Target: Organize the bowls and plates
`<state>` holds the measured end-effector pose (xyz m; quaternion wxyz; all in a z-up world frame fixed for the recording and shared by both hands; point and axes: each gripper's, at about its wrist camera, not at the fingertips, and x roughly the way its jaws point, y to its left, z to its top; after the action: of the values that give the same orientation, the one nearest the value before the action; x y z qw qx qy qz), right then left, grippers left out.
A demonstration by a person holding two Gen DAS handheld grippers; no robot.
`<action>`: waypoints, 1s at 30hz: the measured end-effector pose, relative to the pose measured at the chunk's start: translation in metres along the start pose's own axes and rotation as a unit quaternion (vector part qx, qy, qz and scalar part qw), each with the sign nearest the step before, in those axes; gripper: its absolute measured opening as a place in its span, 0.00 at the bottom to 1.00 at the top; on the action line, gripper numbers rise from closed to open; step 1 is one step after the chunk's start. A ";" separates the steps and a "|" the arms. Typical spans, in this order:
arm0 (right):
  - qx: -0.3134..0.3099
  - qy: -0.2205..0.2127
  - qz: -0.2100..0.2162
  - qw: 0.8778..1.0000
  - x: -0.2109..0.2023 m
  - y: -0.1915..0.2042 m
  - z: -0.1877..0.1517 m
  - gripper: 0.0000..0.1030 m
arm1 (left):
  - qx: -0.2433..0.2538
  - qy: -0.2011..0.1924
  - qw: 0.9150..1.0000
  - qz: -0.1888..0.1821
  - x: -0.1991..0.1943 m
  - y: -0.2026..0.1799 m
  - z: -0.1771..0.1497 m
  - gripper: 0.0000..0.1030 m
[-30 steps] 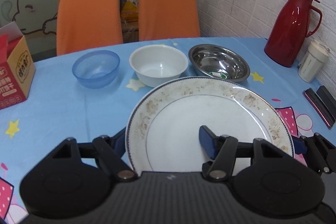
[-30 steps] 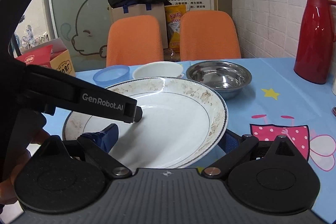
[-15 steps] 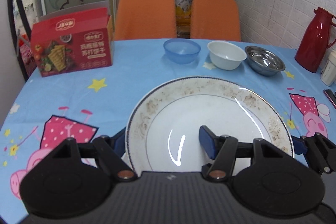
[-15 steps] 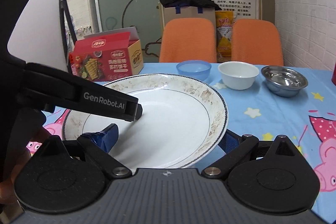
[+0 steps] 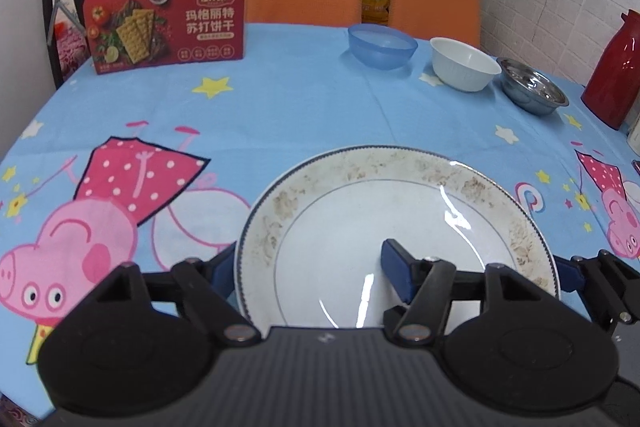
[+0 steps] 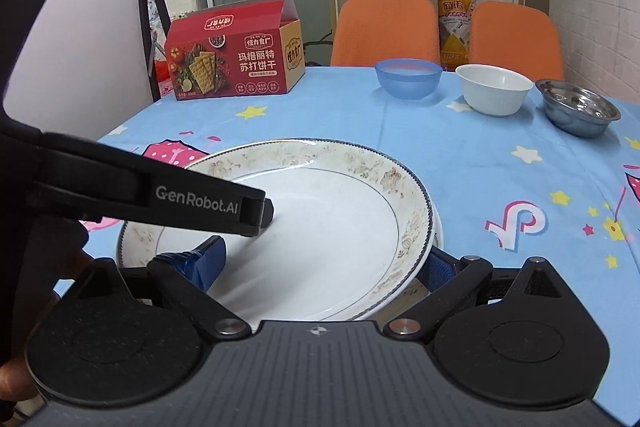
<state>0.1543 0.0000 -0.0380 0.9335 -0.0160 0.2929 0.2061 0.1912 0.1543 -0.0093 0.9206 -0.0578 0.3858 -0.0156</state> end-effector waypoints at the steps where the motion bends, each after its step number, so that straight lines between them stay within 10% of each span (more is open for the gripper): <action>1: 0.002 -0.002 0.002 1.000 -0.001 -0.001 -0.001 0.84 | 0.006 -0.005 1.000 -0.006 -0.001 -0.001 0.000 0.63; 9: -0.025 -0.005 -0.027 0.999 -0.004 0.007 0.000 0.85 | 0.016 -0.068 0.998 -0.001 -0.023 -0.008 0.013 0.72; 30: 0.042 -0.034 -0.021 0.998 -0.038 -0.048 0.003 0.83 | 0.032 -0.055 0.998 -0.018 -0.017 -0.040 0.028 0.81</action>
<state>0.1468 -0.0573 -0.0190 0.9470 0.0241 0.2688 0.1745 0.2001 0.1187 0.0271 0.9413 -0.0365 0.3331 -0.0413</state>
